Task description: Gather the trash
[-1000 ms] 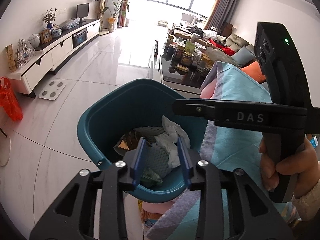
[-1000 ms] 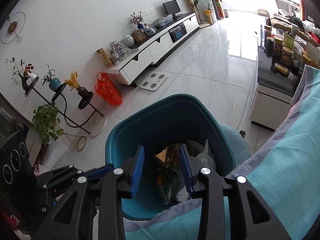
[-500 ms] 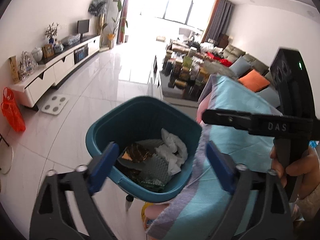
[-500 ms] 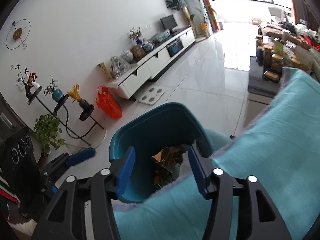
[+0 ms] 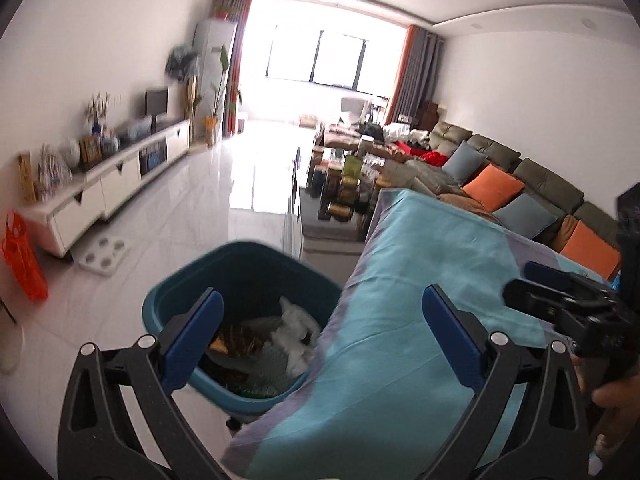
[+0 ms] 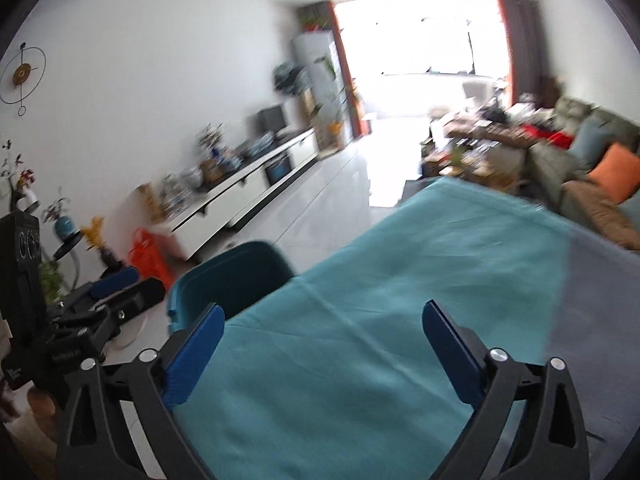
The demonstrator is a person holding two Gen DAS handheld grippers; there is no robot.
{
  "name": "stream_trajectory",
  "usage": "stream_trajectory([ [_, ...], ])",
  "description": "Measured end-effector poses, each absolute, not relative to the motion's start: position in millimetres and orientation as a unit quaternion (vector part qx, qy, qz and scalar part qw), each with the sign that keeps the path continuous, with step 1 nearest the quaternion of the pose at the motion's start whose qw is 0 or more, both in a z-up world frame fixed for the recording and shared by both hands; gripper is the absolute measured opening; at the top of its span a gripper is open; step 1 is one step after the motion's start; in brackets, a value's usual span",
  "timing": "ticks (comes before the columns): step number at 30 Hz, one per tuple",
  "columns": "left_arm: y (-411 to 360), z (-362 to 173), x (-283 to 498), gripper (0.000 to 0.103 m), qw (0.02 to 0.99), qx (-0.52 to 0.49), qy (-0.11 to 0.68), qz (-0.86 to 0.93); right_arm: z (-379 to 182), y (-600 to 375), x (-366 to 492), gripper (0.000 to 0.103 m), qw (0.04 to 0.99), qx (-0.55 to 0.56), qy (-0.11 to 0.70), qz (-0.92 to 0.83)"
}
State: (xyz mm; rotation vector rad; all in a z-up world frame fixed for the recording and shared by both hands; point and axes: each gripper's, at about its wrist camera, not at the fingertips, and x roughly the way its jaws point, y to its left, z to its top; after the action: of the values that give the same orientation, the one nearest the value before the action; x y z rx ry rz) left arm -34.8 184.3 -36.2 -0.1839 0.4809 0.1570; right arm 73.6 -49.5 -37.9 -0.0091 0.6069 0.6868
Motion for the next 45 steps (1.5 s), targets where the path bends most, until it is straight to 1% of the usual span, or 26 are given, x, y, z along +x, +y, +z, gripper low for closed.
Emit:
stream_trajectory([
  [9,117,-21,-21,0.098,0.977,-0.039,0.206,0.048,-30,-123,42,0.096,0.946,0.006,0.234,0.225],
  [14,90,-17,-12,0.098,0.980,-0.036,0.196,0.026,-31,-156,24,0.096,0.964,0.015,0.204,0.167],
  [22,53,-16,-9,0.098,0.984,-0.016,0.176,0.001,-34,-181,0,0.096,0.979,0.020,0.176,0.103],
  [26,41,-15,-9,0.098,0.985,-0.011,0.169,-0.011,-34,-195,-14,0.096,0.986,0.026,0.145,0.079],
  [34,23,-11,-15,0.098,0.989,0.010,0.147,-0.023,-37,-209,-20,0.096,0.984,0.038,0.156,0.073],
  [45,21,-11,-20,0.098,0.991,0.015,0.130,-0.018,-34,-216,-25,0.096,0.985,0.047,0.151,0.063],
])
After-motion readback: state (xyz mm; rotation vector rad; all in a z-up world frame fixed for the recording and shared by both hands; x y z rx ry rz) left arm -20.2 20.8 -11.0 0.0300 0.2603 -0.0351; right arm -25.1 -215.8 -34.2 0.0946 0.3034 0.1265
